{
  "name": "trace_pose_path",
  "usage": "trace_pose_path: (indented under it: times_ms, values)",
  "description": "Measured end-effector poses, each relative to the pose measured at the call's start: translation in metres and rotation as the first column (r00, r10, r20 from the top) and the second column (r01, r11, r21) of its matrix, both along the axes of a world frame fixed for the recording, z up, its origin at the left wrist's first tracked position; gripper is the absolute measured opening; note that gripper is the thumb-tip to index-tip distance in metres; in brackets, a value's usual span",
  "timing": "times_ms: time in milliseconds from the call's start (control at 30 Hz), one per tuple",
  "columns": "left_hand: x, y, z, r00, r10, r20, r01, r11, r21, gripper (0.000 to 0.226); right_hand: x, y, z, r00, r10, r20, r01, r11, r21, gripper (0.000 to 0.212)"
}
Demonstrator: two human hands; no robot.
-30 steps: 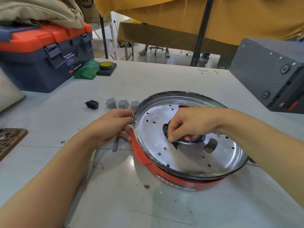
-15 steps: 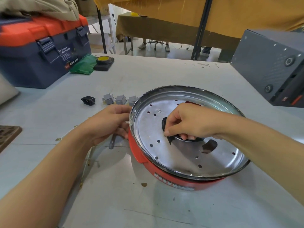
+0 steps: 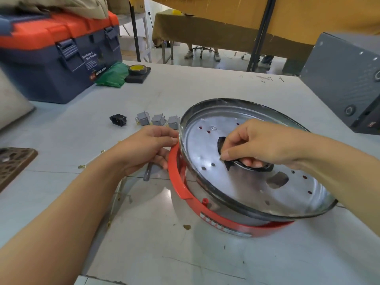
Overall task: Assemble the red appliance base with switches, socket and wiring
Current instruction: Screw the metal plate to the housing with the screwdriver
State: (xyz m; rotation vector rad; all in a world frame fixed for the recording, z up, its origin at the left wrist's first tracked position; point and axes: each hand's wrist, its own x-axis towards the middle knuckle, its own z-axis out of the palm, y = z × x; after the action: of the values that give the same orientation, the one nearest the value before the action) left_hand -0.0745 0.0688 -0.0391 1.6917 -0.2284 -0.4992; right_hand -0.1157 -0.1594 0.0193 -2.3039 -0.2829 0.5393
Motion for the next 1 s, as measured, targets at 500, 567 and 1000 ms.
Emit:
trace_pose_path:
  times_ms: [500,567,1000]
  values:
    - [0.000,-0.003,-0.003,1.000,0.026,0.014,-0.026,1.000,-0.003,0.026,-0.010,0.010,-0.008,0.994,0.096,0.060,-0.092,0.993,-0.079,0.024]
    - [0.000,-0.003,-0.004,1.000,0.024,0.021,-0.024,1.000,0.001,0.026,-0.010,0.011,-0.008,0.993,0.100,0.066,-0.095,0.992,-0.080,0.025]
    - [0.001,-0.003,-0.005,1.000,0.016,0.026,-0.016,1.000,0.002,0.027,-0.007,0.012,-0.009,0.991,0.107,0.080,-0.100,0.991,-0.094,0.026]
